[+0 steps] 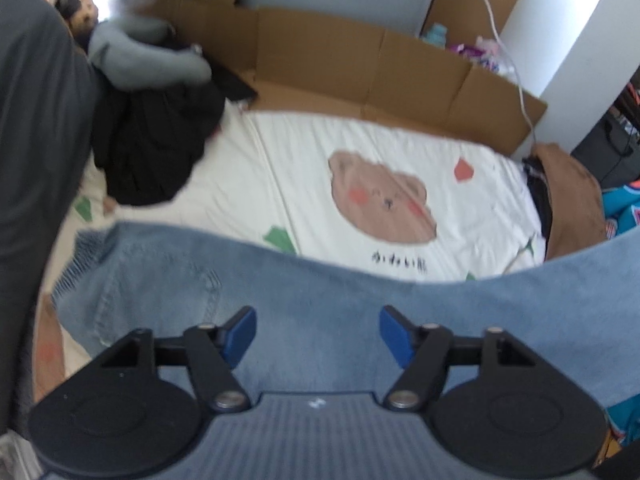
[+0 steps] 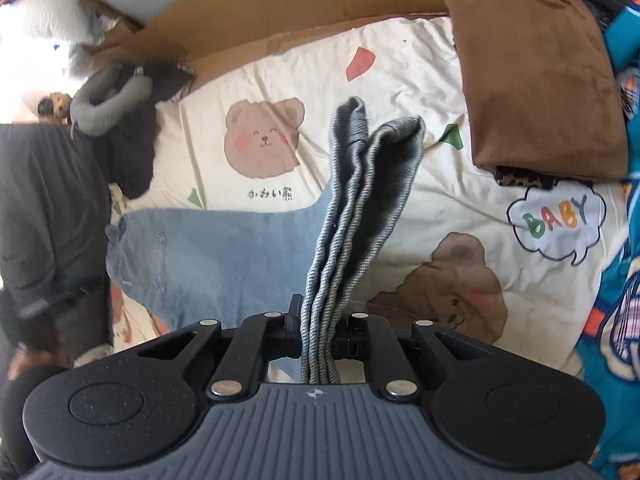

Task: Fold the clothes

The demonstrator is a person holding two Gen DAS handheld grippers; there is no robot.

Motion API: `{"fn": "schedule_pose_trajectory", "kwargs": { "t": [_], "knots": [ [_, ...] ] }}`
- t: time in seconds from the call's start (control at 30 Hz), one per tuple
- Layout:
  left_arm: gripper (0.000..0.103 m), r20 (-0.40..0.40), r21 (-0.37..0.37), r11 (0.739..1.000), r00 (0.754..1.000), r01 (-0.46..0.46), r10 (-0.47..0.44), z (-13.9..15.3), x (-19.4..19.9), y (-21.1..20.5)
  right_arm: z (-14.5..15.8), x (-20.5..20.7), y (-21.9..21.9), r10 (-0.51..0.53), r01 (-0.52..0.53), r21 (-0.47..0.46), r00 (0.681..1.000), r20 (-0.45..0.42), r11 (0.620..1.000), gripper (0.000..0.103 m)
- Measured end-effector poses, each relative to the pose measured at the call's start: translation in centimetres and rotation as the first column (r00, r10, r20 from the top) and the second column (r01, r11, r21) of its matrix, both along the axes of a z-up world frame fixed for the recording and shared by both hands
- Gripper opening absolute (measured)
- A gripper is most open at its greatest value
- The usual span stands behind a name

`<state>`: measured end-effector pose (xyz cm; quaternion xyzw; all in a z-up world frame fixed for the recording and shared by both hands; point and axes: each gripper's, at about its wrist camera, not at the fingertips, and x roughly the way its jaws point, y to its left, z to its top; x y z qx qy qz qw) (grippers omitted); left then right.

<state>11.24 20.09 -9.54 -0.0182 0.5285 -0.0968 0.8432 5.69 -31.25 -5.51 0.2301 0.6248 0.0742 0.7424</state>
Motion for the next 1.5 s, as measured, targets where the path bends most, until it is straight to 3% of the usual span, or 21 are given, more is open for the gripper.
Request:
{"fn": "schedule_pose_trajectory", "kwargs": {
  "t": [0.23,0.43,0.73,0.9,1.1,1.5],
  "knots": [
    [0.083,-0.071,-0.005,1.0,0.997,0.001,-0.001,-5.1,-1.3,0.1,1.6,-1.2,-0.7,-0.107,0.104,0.062,0.993,0.049,0.993,0.01],
    [0.082,-0.123,0.021,0.999,0.992,0.025,-0.022,-9.4,-3.5,-0.4,1.4,-1.5,-0.4,-0.076,0.071,0.068,0.994,0.08,0.995,0.01],
    [0.047,-0.241,-0.006,1.0,0.97,0.012,-0.013,-16.9,-6.5,-0.6,0.4,-2.0,-0.9,-0.037,0.034,0.038,0.997,0.061,0.999,0.01],
    [0.043,-0.28,-0.008,0.998,0.958,0.055,-0.055,-20.3,-7.5,-2.6,-0.3,-2.5,-1.6,-0.04,0.039,0.024,0.998,0.041,0.999,0.01],
    [0.04,-0.285,-0.001,0.997,0.955,0.083,-0.08,-22.0,-7.3,-4.7,-0.7,-2.3,-1.4,-0.029,0.028,0.015,0.999,0.037,0.999,0.01],
    [0.013,-0.192,-0.041,0.995,0.976,0.095,-0.101,-21.8,-1.8,-8.1,-1.0,-1.7,-1.6,-0.025,0.024,0.033,0.999,0.029,0.999,0.01]
  ]
}}
